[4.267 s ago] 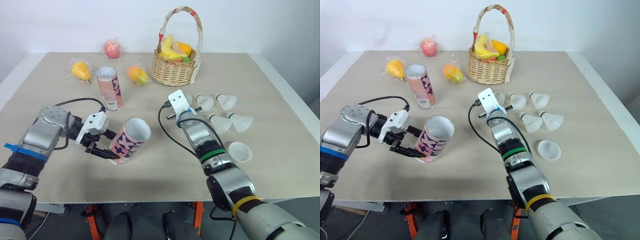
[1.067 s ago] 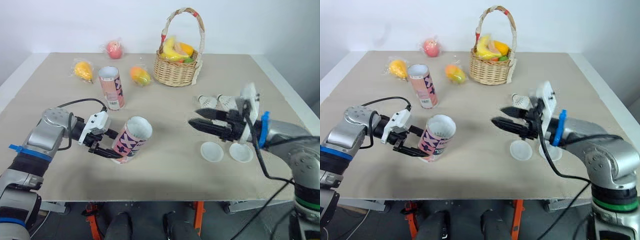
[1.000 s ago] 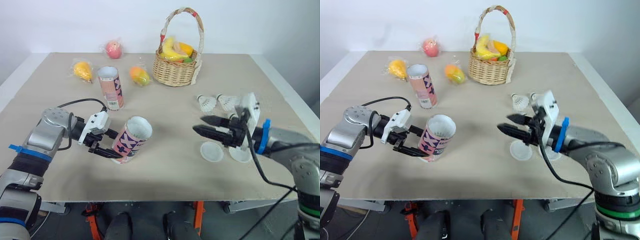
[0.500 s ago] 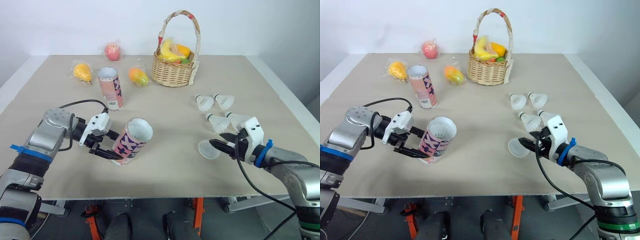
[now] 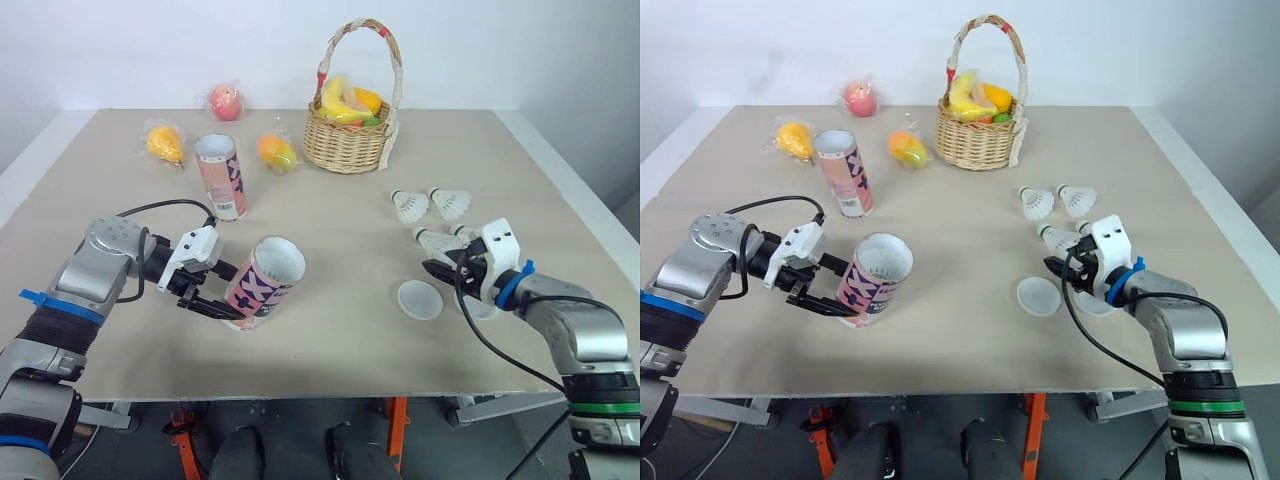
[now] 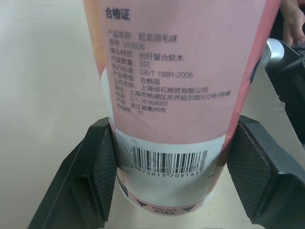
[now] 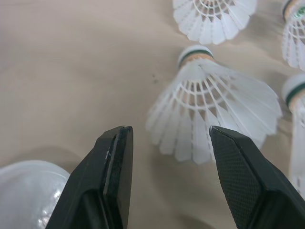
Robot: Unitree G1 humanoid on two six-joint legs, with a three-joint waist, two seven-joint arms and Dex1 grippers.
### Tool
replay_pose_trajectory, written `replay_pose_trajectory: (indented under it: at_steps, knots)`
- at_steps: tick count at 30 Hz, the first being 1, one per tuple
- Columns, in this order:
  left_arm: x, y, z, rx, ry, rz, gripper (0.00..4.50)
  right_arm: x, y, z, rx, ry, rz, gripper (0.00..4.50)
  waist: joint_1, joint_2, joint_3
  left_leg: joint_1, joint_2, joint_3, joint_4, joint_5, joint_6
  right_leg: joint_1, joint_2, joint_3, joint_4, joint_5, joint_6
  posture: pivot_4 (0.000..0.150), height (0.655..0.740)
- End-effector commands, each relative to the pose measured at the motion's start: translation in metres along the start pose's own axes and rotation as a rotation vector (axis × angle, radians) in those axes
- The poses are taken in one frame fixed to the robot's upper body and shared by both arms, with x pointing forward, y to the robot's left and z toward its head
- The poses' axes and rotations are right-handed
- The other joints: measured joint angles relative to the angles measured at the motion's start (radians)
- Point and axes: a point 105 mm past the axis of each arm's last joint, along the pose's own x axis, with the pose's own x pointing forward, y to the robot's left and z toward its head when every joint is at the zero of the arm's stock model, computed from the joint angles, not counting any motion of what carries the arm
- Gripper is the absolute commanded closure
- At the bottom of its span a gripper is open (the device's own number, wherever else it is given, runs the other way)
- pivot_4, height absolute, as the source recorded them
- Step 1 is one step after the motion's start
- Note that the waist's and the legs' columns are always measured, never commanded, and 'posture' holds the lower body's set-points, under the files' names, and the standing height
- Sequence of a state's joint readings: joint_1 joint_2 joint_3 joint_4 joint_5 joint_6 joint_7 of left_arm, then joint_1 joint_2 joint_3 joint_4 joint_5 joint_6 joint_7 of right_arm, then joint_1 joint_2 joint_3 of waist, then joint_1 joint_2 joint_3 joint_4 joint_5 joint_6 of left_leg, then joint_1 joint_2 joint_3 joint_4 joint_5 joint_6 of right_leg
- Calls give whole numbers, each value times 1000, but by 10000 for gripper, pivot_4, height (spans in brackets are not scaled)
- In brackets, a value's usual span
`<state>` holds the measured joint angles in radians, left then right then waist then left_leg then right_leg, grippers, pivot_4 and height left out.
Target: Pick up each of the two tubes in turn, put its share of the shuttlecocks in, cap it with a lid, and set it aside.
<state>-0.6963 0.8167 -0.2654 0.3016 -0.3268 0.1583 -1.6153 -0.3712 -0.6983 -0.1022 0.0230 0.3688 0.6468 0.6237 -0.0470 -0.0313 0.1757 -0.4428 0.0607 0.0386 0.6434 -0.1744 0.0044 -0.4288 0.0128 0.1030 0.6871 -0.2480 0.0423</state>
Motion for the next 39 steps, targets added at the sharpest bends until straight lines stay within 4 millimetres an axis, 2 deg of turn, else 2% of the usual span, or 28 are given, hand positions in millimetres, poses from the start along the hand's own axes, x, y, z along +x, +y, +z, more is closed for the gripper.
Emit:
replay_pose_trajectory:
  at_steps: [1, 7, 8, 11, 12, 13, 15, 19, 24, 26, 28, 30, 35, 39]
  knots:
    - [-8, 0, 7, 25, -8, 24, 14226, 5, 1, 13, -35, -37, 0, 16950, 0, 0, 0, 0, 0, 0, 0, 0, 0, 0, 0, 0, 0, 0, 0, 1500, 7371]
    - [-8, 0, 8, 26, -11, 23, 14226, 21, -7, 13, -66, -19, -65, 16950, -1, 0, 0, 0, 0, 0, 0, 0, 0, 0, 0, 0, 0, 1, 0, 1500, 7371]
    - [-8, 0, 8, 25, -11, 23, 14226, 23, -7, 13, -68, -19, -68, 20678, -1, 0, 0, 0, 0, 0, 0, 0, 0, 0, 0, 0, 0, 1, 0, 1500, 7371]
    - [-8, -1, 8, 23, -12, 23, 14226, 27, -5, 15, -72, -26, -66, 26482, -1, 0, 0, 0, 0, 0, 0, 0, 0, 0, 0, 0, 0, 0, 0, 1500, 7371]
    - [-8, -1, 8, 22, -12, 23, 14226, 28, -1, 17, -72, -34, -52, 34312, -1, 0, 0, 0, 0, 0, 0, 0, 0, 0, 0, 0, 0, 0, 0, 1500, 7371]
    - [-8, -1, 7, 22, -12, 23, 14226, 28, 2, 19, -74, -42, -37, 36035, -1, 0, 0, 0, 0, 0, 0, 0, 0, 0, 0, 1, 0, 0, 0, 1500, 7371]
    - [-8, -1, 7, 21, -13, 24, 14226, 28, 6, 22, -86, -56, -17, 42684, -1, 0, 0, 0, 0, 0, -1, 0, 0, 0, 0, 0, 0, 0, 0, 1500, 7371]
    - [-8, -1, 7, 20, -14, 25, 14226, 26, 16, 33, -82, -99, 41, 42684, -1, 0, 0, 0, 0, 0, -1, 0, 0, 0, 0, 0, 0, 0, 0, 1500, 7371]
    - [-6, 1, 8, 24, -16, 25, 14226, 13, 56, 70, -111, -246, 258, 42684, -1, 0, 0, 0, 0, 0, -1, 0, 0, -1, 0, 0, 0, 0, 0, 1500, 7371]
    - [-6, 2, 8, 24, -16, 25, 14226, 0, 73, 86, -188, -315, 349, 42684, 0, 0, 0, 0, 0, 0, -1, 0, 0, -1, 0, 0, 0, 0, 0, 1500, 7371]
    - [-7, 2, 8, 26, -14, 27, 14226, -27, 104, 108, -299, -362, 540, 42684, 0, 3, 2, 0, 0, 0, -1, 0, 0, -1, 0, 0, 0, 0, 0, 1500, 7371]
    - [-7, 3, 8, 26, -13, 29, 14226, -44, 125, 122, -401, -381, 656, 42684, 1, 4, 3, -1, -1, 0, -1, 0, 0, -2, -1, 0, 0, 0, 0, 1500, 7371]
    - [-6, 4, 9, 30, -14, 29, 14226, -51, 152, 132, -607, -374, 775, 42684, 0, 3, 2, 0, 1, -1, -1, 0, 0, -2, 0, -2, 0, -1, -2, 1500, 7371]
    - [-5, 5, 9, 30, -13, 28, 14226, -47, 171, 135, -734, -359, 871, 42684, 0, 3, 2, -1, 1, 0, -1, 0, 0, -3, 0, -2, 0, -1, -3, 1500, 7371]
